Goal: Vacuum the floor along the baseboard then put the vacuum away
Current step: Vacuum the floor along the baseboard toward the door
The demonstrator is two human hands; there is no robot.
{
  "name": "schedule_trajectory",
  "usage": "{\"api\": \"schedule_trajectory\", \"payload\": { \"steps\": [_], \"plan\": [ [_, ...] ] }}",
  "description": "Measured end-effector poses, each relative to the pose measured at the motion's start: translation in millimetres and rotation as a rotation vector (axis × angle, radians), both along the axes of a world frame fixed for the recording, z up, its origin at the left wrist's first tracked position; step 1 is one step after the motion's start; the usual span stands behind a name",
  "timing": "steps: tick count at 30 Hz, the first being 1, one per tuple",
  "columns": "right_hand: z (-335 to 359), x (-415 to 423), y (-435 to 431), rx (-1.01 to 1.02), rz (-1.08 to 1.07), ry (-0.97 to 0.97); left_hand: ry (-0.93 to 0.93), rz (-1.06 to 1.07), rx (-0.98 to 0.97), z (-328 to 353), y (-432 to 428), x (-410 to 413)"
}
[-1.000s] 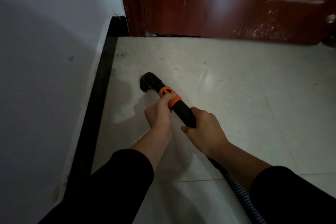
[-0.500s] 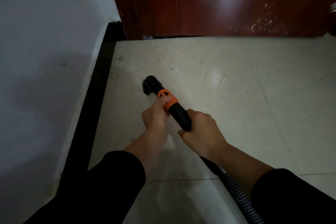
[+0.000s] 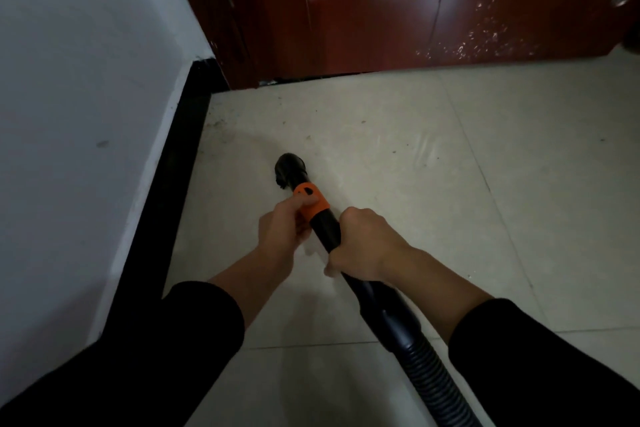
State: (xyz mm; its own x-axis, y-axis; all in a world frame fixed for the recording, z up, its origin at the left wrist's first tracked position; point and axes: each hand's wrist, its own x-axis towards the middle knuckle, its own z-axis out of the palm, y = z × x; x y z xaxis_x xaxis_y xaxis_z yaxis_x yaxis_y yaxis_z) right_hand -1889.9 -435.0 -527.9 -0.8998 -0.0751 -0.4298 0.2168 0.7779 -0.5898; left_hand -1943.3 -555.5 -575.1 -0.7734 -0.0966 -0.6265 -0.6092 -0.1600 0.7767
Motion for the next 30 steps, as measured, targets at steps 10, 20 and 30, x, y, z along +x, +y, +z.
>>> {"api": "schedule_trajectory", "payload": {
  "steps": [10, 20, 30],
  "plan": [
    [-4.7, -7.2, -0.7, 0.121, 0.025, -0.078, -0.011, -0.080, 0.077, -13.5, -0.1, -3.1],
    [7.2, 1.2, 4.9, 0.229, -0.002, -0.093, -0.038, -0.040, 0.087, -11.8, 16.2, 0.4],
    [17.8, 13.4, 13.2, 0.297, 0.000, -0.113, -0.034, -0.069, 0.117, -4.4, 25.9, 13.9]
  ]
}}
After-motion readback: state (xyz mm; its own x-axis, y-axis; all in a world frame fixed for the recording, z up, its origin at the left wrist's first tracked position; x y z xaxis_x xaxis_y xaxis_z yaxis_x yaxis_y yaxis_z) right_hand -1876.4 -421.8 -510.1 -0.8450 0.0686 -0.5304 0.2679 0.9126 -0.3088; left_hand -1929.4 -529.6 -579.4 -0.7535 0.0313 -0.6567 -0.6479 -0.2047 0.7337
